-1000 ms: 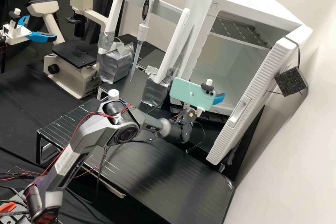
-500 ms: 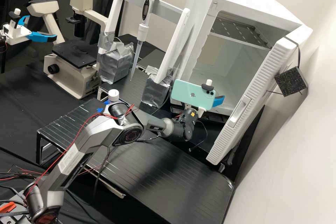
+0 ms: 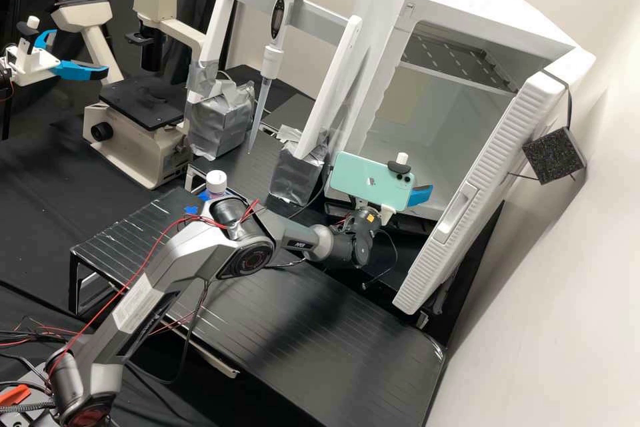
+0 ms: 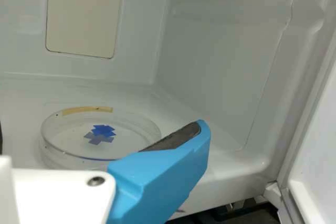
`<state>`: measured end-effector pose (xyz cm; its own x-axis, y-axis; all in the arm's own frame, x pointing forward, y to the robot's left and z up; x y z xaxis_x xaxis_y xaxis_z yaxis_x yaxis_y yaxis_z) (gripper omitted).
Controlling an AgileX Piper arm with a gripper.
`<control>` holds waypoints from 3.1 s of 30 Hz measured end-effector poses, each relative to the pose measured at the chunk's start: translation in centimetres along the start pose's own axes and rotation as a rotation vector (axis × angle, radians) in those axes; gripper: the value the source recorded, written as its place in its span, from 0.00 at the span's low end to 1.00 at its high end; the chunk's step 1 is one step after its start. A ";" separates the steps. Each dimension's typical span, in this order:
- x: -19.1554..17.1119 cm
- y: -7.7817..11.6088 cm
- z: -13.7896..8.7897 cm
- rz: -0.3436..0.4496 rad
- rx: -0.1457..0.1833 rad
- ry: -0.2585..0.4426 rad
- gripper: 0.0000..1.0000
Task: Move the petri dish to the microscope
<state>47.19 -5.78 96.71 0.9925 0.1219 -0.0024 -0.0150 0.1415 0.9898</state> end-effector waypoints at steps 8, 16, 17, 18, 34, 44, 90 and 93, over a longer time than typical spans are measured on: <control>0.1 0.2 0.1 0.000 -0.001 -0.015 0.00; 0.5 0.0 0.5 0.000 -0.002 -0.023 0.00; 0.5 0.0 0.5 0.000 -0.002 -0.023 0.00; 0.5 0.1 0.5 0.001 -0.003 -0.022 0.00; 0.8 0.1 0.7 -0.010 -0.025 -0.027 0.00; 0.8 0.1 0.7 -0.010 -0.025 -0.028 0.00; -17.2 0.2 0.3 0.144 0.011 -0.041 0.00; -19.3 -0.1 -1.0 0.136 0.010 -0.061 0.00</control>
<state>27.92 -7.21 96.47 0.9869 0.0794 0.1404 -0.1491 0.1175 0.9818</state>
